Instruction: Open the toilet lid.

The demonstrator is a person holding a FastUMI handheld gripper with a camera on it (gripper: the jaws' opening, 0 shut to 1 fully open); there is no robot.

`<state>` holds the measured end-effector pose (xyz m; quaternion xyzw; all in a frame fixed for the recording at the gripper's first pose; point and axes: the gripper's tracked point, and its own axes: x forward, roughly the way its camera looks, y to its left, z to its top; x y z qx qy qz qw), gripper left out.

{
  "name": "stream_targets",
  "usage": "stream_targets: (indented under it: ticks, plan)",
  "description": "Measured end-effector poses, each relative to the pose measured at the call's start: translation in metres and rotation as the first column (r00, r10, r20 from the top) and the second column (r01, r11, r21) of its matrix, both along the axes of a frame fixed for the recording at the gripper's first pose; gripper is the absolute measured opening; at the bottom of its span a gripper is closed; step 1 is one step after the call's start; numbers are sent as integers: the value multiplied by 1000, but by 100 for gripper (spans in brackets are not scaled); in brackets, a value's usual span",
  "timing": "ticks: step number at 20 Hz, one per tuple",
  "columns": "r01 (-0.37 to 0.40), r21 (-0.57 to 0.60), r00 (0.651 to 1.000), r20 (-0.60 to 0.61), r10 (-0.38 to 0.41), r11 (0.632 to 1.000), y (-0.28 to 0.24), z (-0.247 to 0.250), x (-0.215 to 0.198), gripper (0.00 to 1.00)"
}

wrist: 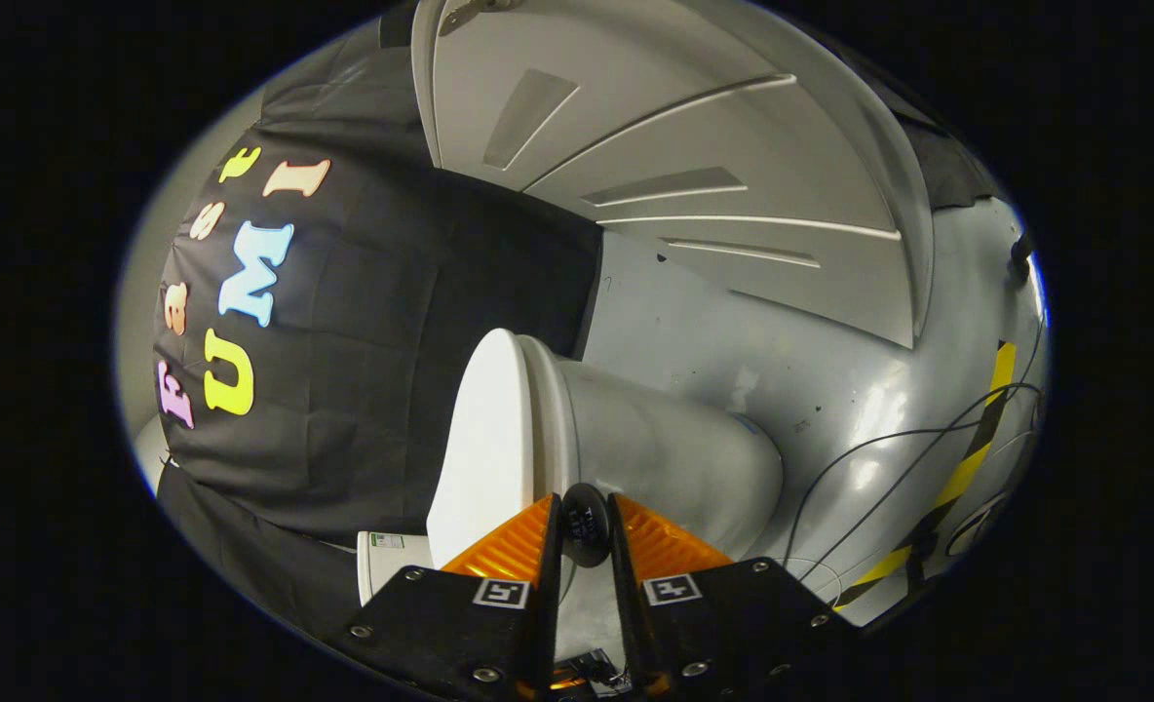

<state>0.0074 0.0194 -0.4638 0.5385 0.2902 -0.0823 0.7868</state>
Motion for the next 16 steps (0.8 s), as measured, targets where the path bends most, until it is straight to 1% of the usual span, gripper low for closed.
stream_targets:
  ticks: [3, 5, 9, 10, 12, 16]
  plan:
    - [5, -8, 1000, -12, -5, 1000, -1, 0, 0, 24]
    - [-10, -44, 1000, -8, 10, 999, 0, 4, -1, 21]
    - [-17, -109, 1000, -14, 16, 994, -1, 9, 0, 10]
    - [-15, -113, 1000, -22, 13, 993, -1, 9, 0, 6]
    - [-23, -135, 999, -34, 18, 991, 1, 12, -1, 3]
    - [-89, -230, 996, -31, 84, 969, 1, 19, 0, 2]
